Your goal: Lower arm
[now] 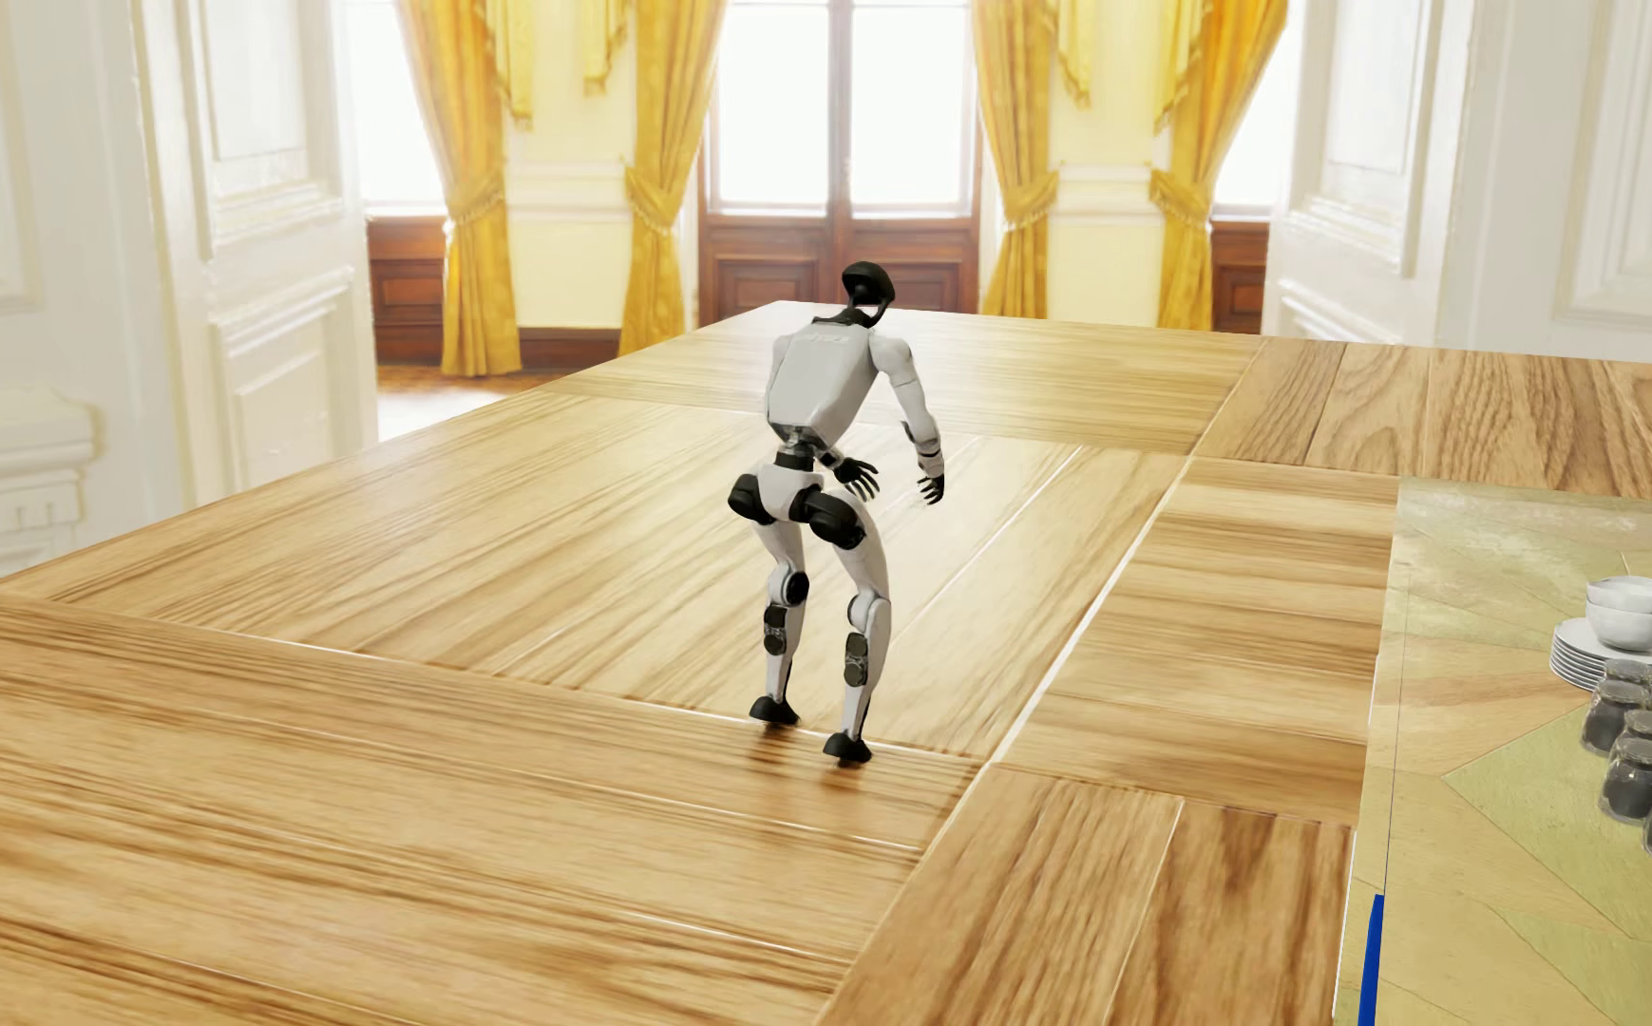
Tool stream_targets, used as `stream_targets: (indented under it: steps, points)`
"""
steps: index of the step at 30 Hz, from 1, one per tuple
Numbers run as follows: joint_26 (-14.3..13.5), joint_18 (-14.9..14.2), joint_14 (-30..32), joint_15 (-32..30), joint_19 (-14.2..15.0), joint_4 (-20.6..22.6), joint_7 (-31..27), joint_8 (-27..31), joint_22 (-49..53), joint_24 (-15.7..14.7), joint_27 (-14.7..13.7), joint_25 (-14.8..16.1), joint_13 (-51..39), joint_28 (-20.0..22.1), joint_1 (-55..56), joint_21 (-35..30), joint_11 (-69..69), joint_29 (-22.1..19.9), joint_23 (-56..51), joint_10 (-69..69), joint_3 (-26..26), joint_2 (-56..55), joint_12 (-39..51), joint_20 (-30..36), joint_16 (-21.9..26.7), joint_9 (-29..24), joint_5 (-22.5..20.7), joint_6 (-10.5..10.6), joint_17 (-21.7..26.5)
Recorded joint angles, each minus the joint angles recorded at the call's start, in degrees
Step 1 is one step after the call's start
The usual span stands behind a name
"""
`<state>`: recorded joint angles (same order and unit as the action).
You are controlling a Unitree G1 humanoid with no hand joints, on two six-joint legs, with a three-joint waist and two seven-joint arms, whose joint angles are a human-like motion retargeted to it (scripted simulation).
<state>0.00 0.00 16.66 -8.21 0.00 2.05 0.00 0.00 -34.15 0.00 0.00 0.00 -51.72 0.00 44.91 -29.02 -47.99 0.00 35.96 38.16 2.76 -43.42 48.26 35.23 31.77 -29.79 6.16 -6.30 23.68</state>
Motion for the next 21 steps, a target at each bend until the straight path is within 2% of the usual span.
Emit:
stream_targets:
  steps: [1, 2, 4, 5, 6, 7, 8, 9, 10, 11, 12, 13, 14, 16, 19, 21]
  points:
    - [0.0, 0.0, -0.6, 1.5, 0.0, 0.2, 0.0, 0.0, -2.7, 0.0, 0.0, 0.0, -4.7, 0.0, 2.8, 1.1, -3.8, 0.0, 1.8, 3.2, 0.3, -2.9, 4.5, 0.1, 0.5, 0.0, 1.5, -0.9, 0.1]
    - [0.0, 0.0, -2.4, 3.5, 0.0, -1.5, 0.0, 0.0, -4.6, 0.0, 0.0, 0.0, -8.9, 0.0, 6.9, -1.9, -7.8, 0.0, 4.2, 7.3, -0.1, -6.9, 9.3, 1.9, 1.2, 0.0, 1.4, -0.8, 0.4]
    - [0.0, 0.0, -6.4, 8.2, 0.0, -2.3, 0.0, 0.0, -9.6, 0.0, 0.0, 0.0, -18.0, 0.0, 12.1, -6.7, -16.1, 0.0, 9.3, 16.7, -0.2, -12.1, 18.7, 5.3, 2.0, 0.0, 2.4, -1.4, 1.3]
    - [0.0, 0.0, -9.4, 10.9, 0.0, -4.2, 0.0, 0.0, -12.1, 0.0, 0.0, 0.0, -21.3, 0.0, 17.9, -8.0, -21.3, 0.0, 11.7, 23.2, -0.1, -16.8, 22.2, 7.5, 1.8, 0.0, 2.1, -0.1, 1.3]
    - [0.0, 0.0, -12.1, 13.1, 0.0, -2.8, 0.0, 0.0, -14.8, 0.0, 0.0, 0.0, -25.8, 0.0, 17.1, -9.6, -25.0, 0.0, 14.5, 26.9, 0.4, -16.9, 26.9, 10.1, 2.4, 0.0, 4.4, -2.1, 1.3]
    - [0.0, 0.0, -15.2, 15.6, 0.0, -2.9, 0.0, 0.0, -18.3, 0.0, 0.0, 0.0, -29.1, 0.0, 19.0, -12.8, -29.5, 0.0, 17.0, 32.6, 0.1, -19.0, 31.6, 13.2, 1.5, 0.0, 4.9, -1.8, 2.4]
    - [0.0, 0.0, -18.0, 18.1, 0.0, -3.2, 0.0, 0.0, -19.9, 0.0, 0.0, 0.0, -32.1, 0.0, 21.7, -12.9, -33.6, 0.0, 18.9, 37.5, 0.2, -21.5, 35.0, 16.4, 1.4, 0.0, 5.1, -1.6, 2.8]
    - [0.0, 0.0, -21.2, 20.3, 0.0, -4.3, 0.0, 0.0, -22.0, 0.0, 0.0, 0.0, -34.7, 0.0, 24.3, -16.3, -37.3, 0.0, 21.2, 42.7, -0.3, -24.2, 37.6, 17.2, 1.5, 0.0, 4.1, -1.4, 2.5]
    - [0.0, 0.0, -23.4, 22.1, 0.0, -3.0, 0.0, 0.0, -23.4, 0.0, 0.0, 0.0, -38.5, 0.0, 25.5, -16.5, -41.0, 0.0, 23.5, 46.5, 0.9, -25.4, 39.9, 19.9, 2.0, 0.0, 5.6, -2.1, 2.0]
    - [0.0, 0.0, -25.6, 23.9, 0.0, -3.4, 0.0, 0.0, -24.4, 0.0, 0.0, 0.0, -36.8, 0.0, 27.5, -19.6, -41.0, 0.0, 25.7, 50.5, 0.5, -27.1, 41.6, 21.1, 1.9, 0.0, 5.3, -1.9, 2.1]
    - [0.0, 0.0, -27.0, 25.2, 0.0, -3.6, 0.0, 0.0, -25.0, 0.0, 0.0, 0.0, -35.2, 0.0, 29.6, -20.8, -38.9, 0.0, 27.4, 50.9, 0.2, -29.3, 40.2, 22.1, 1.5, 0.0, 4.4, -1.3, 2.3]
    - [0.0, 0.0, -28.4, 25.8, 0.0, -2.6, 0.0, 0.0, -25.3, 0.0, 0.0, 0.0, -33.7, 0.0, 30.1, -19.4, -37.4, 0.0, 27.4, 49.1, 0.5, -29.9, 38.8, 22.6, 1.6, 0.0, 5.8, -1.9, 2.6]
    - [0.0, 0.0, -29.2, 26.4, 0.0, -2.9, 0.0, 0.0, -25.1, 0.0, 0.0, 0.0, -32.7, 0.0, 31.5, -21.5, -36.4, 0.0, 28.2, 47.6, 0.3, -31.3, 38.2, 22.7, 1.8, 0.0, 5.3, -1.7, 3.0]
    - [0.0, 0.0, -30.5, 27.7, 0.0, -3.5, 0.0, 0.0, -24.1, 0.0, 0.0, 0.0, -31.6, 0.0, 33.3, -18.7, -35.0, 0.0, 28.6, 45.8, 0.0, -33.0, 37.2, 23.8, 2.1, 0.0, 4.8, -1.1, 3.9]
    - [0.0, 0.0, -30.6, 28.6, 0.0, -3.5, 0.0, 0.0, -22.7, 0.0, 0.0, 0.0, -30.6, 0.0, 34.7, -22.7, -34.4, 0.0, 29.3, 45.3, -0.5, -34.5, 36.4, 25.6, 2.7, 0.0, 4.4, -1.2, 4.8]
    - [0.0, 0.0, -29.3, 28.3, 0.0, -2.4, 0.0, 0.0, -22.5, 0.0, 0.0, 0.0, -30.8, 0.0, 33.7, -21.8, -35.7, 0.0, 28.4, 47.3, -0.1, -33.4, 36.3, 24.6, 2.6, 0.0, 5.2, -1.1, 5.5]
